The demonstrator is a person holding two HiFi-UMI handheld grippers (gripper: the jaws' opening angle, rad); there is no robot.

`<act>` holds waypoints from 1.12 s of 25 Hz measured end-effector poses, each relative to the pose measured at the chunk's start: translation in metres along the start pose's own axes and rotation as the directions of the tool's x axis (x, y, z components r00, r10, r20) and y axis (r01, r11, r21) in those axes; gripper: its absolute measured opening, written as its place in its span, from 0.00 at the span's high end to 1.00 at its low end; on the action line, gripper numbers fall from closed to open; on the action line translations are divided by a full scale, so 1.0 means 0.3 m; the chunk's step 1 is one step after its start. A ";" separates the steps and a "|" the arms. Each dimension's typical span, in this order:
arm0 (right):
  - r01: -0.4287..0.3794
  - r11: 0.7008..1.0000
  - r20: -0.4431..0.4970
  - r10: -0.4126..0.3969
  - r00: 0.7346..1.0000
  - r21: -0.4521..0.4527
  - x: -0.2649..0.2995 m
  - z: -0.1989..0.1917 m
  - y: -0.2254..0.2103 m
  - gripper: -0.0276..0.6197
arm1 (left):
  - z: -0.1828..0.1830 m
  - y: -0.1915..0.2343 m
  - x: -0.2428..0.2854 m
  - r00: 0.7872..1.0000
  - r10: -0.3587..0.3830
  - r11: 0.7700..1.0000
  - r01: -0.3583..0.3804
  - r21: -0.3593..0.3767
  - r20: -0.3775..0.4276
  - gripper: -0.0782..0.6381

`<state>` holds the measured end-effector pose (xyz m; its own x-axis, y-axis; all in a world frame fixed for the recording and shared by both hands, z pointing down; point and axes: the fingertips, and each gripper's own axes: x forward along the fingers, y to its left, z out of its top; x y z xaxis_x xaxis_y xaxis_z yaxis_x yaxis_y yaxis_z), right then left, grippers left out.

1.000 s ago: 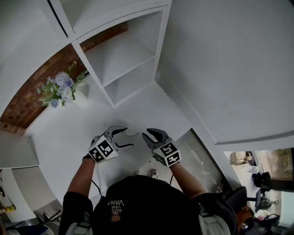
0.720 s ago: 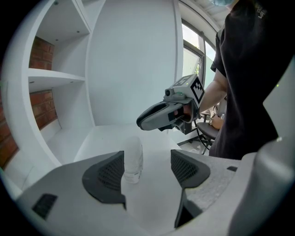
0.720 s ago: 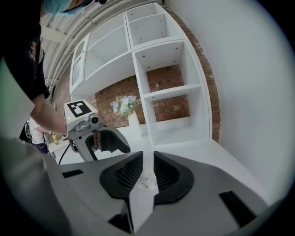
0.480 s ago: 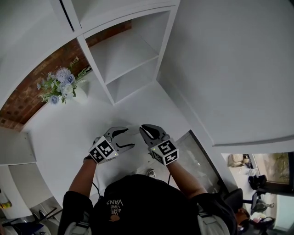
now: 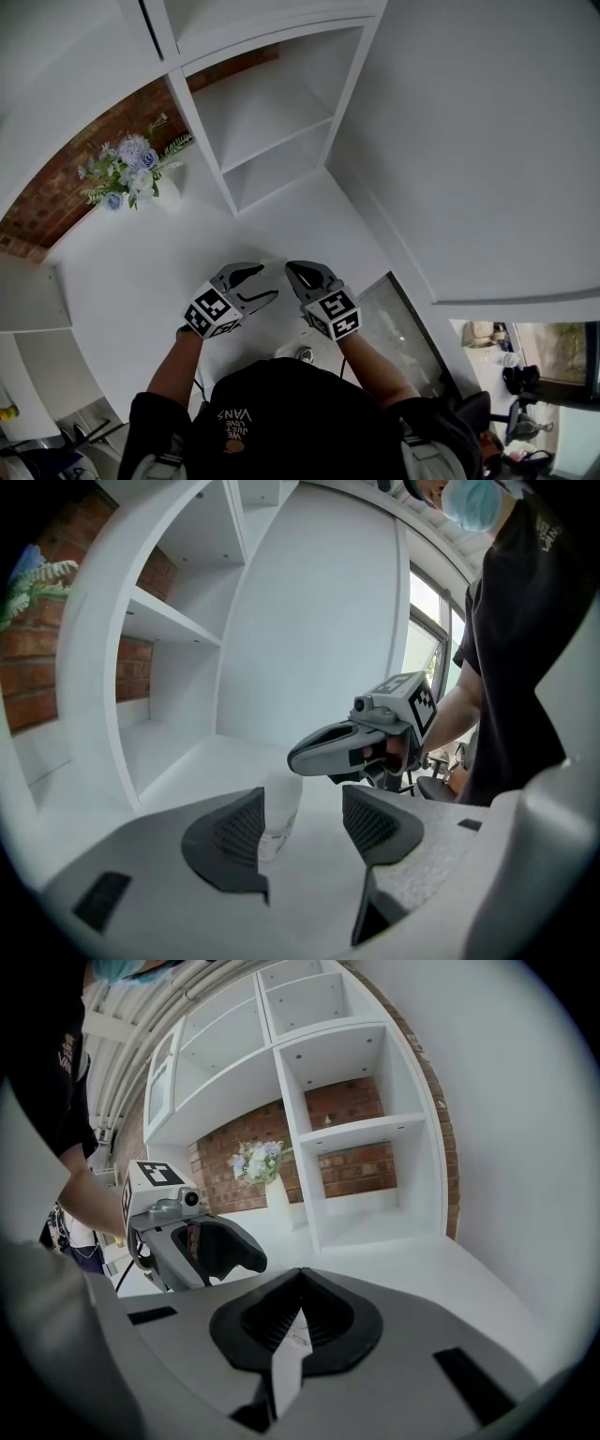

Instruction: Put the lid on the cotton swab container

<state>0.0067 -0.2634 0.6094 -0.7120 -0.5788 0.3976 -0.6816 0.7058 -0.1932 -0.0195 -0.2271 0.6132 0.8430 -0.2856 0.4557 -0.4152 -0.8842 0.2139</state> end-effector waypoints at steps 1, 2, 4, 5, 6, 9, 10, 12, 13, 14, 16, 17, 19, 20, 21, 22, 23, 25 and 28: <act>0.001 1.000 -0.001 -0.001 1.000 0.001 0.001 -0.002 -0.002 0.96 | -0.001 0.006 0.001 1.000 0.012 1.000 -0.012 -0.001 -0.001 0.52; 0.003 1.000 -0.003 -0.003 1.000 0.002 0.000 -0.005 -0.004 0.96 | -0.002 0.013 0.001 1.000 0.027 1.000 -0.027 -0.002 -0.004 0.55; 0.004 1.000 -0.006 -0.004 1.000 0.004 -0.002 -0.009 -0.006 0.96 | -0.002 0.030 0.001 0.998 0.065 0.998 -0.065 -0.010 -0.008 0.62; 0.005 1.000 -0.006 -0.004 1.000 0.004 -0.002 -0.010 -0.006 0.96 | -0.001 0.040 0.000 0.996 0.084 0.996 -0.085 -0.016 -0.008 0.66; 0.005 1.000 -0.006 -0.005 1.000 0.005 -0.003 -0.011 -0.006 0.96 | -0.001 0.049 -0.001 0.995 0.102 0.994 -0.103 -0.021 -0.007 0.70; 0.006 1.000 -0.004 -0.006 1.000 0.006 -0.002 -0.013 -0.004 0.96 | -0.004 0.077 -0.005 0.989 0.151 0.988 -0.150 -0.047 0.004 0.80; 0.007 1.000 -0.003 -0.007 1.000 0.006 -0.002 -0.013 -0.005 0.96 | -0.003 0.083 -0.007 0.987 0.162 0.985 -0.161 -0.060 0.011 0.82; 0.008 1.000 -0.001 -0.008 1.000 0.006 -0.001 -0.013 -0.005 0.96 | -0.001 0.090 -0.009 0.984 0.176 0.982 -0.174 -0.079 0.019 0.83; 0.009 1.000 0.000 -0.009 1.000 0.006 -0.001 -0.013 -0.006 0.96 | -0.001 0.092 -0.009 0.983 0.181 0.981 -0.179 -0.080 0.021 0.84; 0.010 1.000 0.002 -0.010 1.000 0.006 -0.001 -0.013 -0.006 0.96 | -0.001 0.094 -0.009 0.982 0.186 0.980 -0.184 -0.078 0.021 0.84; 0.011 1.000 0.007 -0.011 1.000 0.009 -0.002 -0.013 -0.006 0.96 | -0.002 0.097 -0.010 0.980 0.199 0.977 -0.197 -0.077 0.021 0.86; 0.012 1.000 0.008 -0.012 1.000 0.011 -0.002 -0.013 -0.006 0.96 | -0.003 0.099 -0.010 0.979 0.205 0.976 -0.202 -0.078 0.021 0.86; 0.013 1.000 0.011 -0.013 1.000 0.011 -0.003 -0.013 -0.005 0.96 | -0.005 0.099 -0.011 0.977 0.214 0.974 -0.212 -0.079 0.022 0.87; 0.014 1.000 0.011 -0.014 1.000 0.010 -0.003 -0.013 -0.006 0.96 | -0.005 0.099 -0.010 0.976 0.218 0.973 -0.215 -0.081 0.024 0.87; 0.015 1.000 0.011 -0.015 1.000 0.008 -0.003 -0.013 -0.006 0.96 | -0.004 0.099 -0.010 0.975 0.222 0.972 -0.219 -0.083 0.026 0.87; 0.017 1.000 0.011 -0.017 1.000 0.008 -0.003 -0.013 -0.007 0.96 | -0.003 0.099 -0.010 0.974 0.227 0.971 -0.223 -0.086 0.030 0.87; 0.018 1.000 0.012 -0.018 1.000 0.010 -0.003 -0.013 -0.007 0.96 | -0.003 0.100 -0.010 0.972 0.232 0.970 -0.228 -0.090 0.032 0.87; 0.021 1.000 0.013 -0.021 1.000 0.014 -0.004 -0.014 -0.006 0.96 | -0.005 0.100 -0.011 0.970 0.241 0.967 -0.236 -0.096 0.034 0.87; 0.022 1.000 0.017 -0.022 1.000 0.013 -0.004 -0.013 -0.006 0.96 | -0.006 0.100 -0.012 0.967 0.250 0.964 -0.245 -0.103 0.039 0.87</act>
<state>0.0094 -0.2622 0.6127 -0.6995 -0.6012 0.3863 -0.6991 0.6877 -0.1957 -0.0356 -0.2520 0.6196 0.7252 -0.5118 0.4606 -0.6419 -0.7446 0.1832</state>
